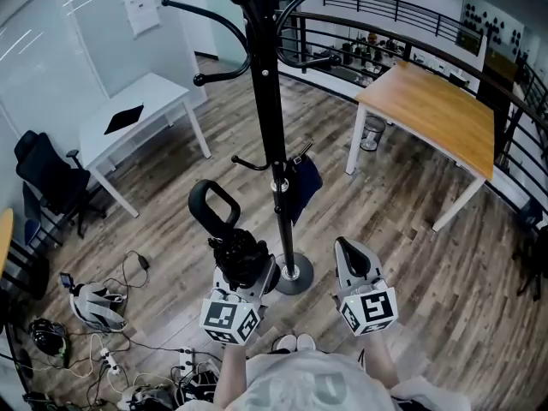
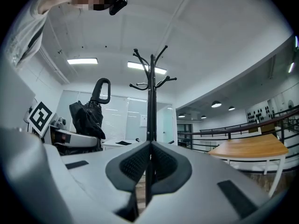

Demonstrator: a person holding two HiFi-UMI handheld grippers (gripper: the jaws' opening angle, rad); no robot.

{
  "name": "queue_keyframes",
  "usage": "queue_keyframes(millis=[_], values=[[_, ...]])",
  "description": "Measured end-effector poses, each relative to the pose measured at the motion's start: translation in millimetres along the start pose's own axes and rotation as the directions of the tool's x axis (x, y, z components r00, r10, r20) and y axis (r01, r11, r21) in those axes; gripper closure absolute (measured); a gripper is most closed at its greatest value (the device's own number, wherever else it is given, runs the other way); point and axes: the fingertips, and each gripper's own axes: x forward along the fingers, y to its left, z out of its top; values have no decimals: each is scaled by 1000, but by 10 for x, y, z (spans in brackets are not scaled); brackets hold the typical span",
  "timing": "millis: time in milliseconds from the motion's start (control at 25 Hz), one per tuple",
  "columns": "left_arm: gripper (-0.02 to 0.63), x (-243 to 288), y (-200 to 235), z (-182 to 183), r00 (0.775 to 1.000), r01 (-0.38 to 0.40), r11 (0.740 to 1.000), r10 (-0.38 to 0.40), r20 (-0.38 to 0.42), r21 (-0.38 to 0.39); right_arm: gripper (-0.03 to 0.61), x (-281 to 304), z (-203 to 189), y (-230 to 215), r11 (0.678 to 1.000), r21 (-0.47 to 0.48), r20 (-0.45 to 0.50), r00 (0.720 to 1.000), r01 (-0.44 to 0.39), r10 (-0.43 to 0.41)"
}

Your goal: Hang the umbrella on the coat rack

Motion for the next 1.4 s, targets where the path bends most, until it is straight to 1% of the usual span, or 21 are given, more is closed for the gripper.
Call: queue_keyframes(millis=[160, 280, 360, 480, 600, 640, 720, 880, 960, 1000, 1160, 1280, 1400], values=[[319, 22, 35, 50, 999, 37, 999, -37, -3, 6, 548, 41, 27, 52, 1000, 5, 2, 1000, 5, -5], [319, 39, 69, 32, 999, 43, 999, -43, -22, 9, 548, 60, 16, 111, 1000, 1, -4, 1000, -4, 4], [319, 61, 61, 78, 998, 61, 998, -60, -33, 19, 548, 57, 10, 127, 1000, 6, -8, 1000, 0, 0], [319, 126, -30, 371, 993, 122, 991, -122, -7, 64, 548, 62, 73, 147, 1000, -1, 7, 1000, -1, 1], [319, 223, -215, 821, 976, 209, 974, -213, 38, 83, 548, 67, 137, 147, 1000, -2, 28, 1000, 4, -4], [319, 246, -286, 977, 966, 246, 966, -250, 58, 80, 548, 64, 147, 147, 1000, 1, 33, 999, 10, -10], [319, 274, -422, 1283, 938, 325, 943, -330, 103, 68, 548, 58, 164, 155, 1000, 4, 39, 999, 17, -17], [319, 335, -639, 1817, 860, 475, 877, -480, 175, 70, 548, 47, 217, 160, 1000, -4, 52, 998, 29, -29], [319, 379, -733, 2025, 823, 525, 846, -532, 197, 92, 548, 31, 234, 135, 999, -2, 59, 997, 42, -42], [319, 399, -777, 2111, 809, 542, 834, -552, 203, 108, 548, 23, 244, 123, 999, 0, 62, 997, 48, -48], [319, 467, -947, 2340, 760, 604, 782, -624, 183, 156, 548, 12, 262, 84, 998, 4, 69, 996, 62, -62], [319, 553, -1042, 2449, 729, 647, 748, -664, 164, 148, 548, 20, 264, 55, 998, 4, 68, 996, 65, -65], [319, 660, -1071, 2522, 708, 678, 726, -688, 159, 120, 548, 23, 274, 46, 998, 8, 71, 995, 67, -68]])
